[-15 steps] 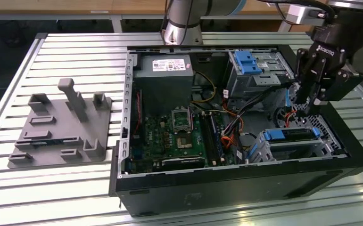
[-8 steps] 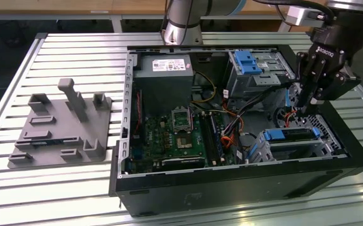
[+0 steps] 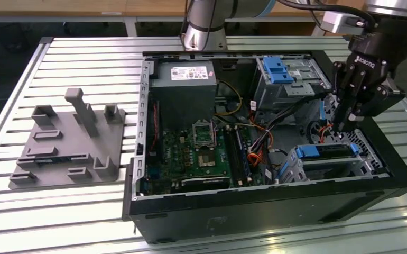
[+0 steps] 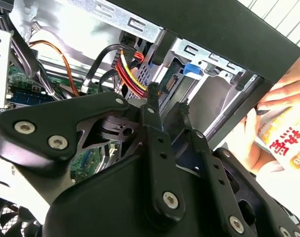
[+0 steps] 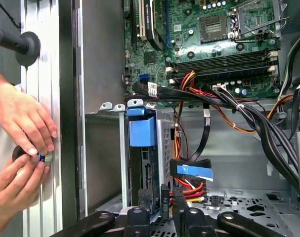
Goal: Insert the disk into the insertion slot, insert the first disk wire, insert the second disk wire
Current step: 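Insert the first disk wire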
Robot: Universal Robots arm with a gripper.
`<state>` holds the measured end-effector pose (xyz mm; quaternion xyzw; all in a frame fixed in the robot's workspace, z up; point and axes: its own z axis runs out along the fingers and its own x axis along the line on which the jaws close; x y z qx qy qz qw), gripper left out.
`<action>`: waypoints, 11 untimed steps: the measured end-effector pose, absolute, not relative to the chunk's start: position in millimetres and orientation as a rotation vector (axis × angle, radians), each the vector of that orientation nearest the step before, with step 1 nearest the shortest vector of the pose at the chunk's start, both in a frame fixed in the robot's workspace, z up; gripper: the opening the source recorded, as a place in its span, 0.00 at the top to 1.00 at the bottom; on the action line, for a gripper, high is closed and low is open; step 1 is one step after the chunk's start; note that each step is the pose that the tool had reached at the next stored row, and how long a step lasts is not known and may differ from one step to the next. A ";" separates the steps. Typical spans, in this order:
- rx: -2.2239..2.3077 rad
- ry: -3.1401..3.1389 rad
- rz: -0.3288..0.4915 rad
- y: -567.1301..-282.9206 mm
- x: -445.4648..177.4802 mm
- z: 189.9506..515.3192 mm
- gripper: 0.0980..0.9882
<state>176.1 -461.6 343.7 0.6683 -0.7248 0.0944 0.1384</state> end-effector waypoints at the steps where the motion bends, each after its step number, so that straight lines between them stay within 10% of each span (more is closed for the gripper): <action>1: 1.934 -2.097 0.271 -461.7 176.1 343.6 0.75; 11: 1.956 -2.120 0.242 -464.1 176.1 342.4 0.93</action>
